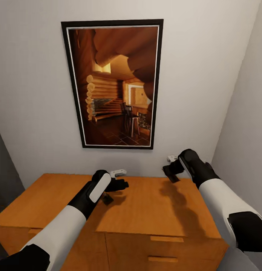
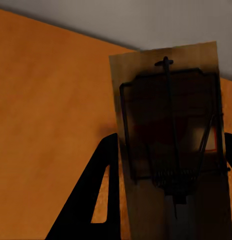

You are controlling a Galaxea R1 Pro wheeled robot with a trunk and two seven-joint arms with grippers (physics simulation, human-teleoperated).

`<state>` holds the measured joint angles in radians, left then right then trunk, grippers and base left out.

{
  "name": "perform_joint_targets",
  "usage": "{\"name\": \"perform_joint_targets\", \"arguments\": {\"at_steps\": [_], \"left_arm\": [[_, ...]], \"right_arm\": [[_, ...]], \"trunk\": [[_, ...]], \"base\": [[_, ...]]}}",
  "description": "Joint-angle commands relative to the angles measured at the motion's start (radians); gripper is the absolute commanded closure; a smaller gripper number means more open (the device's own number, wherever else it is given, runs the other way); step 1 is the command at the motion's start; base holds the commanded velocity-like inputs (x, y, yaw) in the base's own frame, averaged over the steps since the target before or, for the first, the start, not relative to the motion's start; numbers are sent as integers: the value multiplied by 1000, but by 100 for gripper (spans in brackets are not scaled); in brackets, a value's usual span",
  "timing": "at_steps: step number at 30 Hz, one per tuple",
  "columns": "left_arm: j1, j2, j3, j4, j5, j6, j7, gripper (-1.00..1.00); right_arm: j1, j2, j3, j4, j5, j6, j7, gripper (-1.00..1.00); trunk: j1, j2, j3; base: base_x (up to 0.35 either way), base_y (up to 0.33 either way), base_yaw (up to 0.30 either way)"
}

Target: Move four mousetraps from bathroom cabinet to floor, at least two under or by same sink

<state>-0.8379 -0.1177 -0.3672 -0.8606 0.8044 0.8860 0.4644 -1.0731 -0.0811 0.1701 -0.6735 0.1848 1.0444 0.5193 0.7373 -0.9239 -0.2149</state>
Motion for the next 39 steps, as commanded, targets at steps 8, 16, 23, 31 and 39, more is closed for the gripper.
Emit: {"name": "perform_joint_targets", "arguments": {"at_steps": [8, 16, 23, 31, 39], "left_arm": [[-1, 2, 1, -1, 10, 0, 68, -100], [-1, 3, -8, -1, 9, 0, 127, -100], [-1, -1, -7, -1, 9, -9, 157, -100], [-1, -4, -6, 3, 12, -33, 238, -100], [-1, -5, -6, 3, 13, -35, 245, -100]], "right_arm": [[-1, -2, 3, -1, 9, 3, 10, 100], [-1, -2, 3, -1, 9, 3, 10, 100], [-1, -2, 3, 0, 9, 3, 10, 100], [-1, -2, 3, 3, 9, 3, 10, 100], [-1, -3, 3, 3, 9, 3, 10, 100]], "trunk": [[0, -1, -2], [0, -1, -2], [0, -1, -2], [0, -1, -2], [0, -1, -2]], "base": [[0, 0, 281], [0, 0, 223], [0, 0, 18], [106, 0, 1], [60, 0, 0]]}}
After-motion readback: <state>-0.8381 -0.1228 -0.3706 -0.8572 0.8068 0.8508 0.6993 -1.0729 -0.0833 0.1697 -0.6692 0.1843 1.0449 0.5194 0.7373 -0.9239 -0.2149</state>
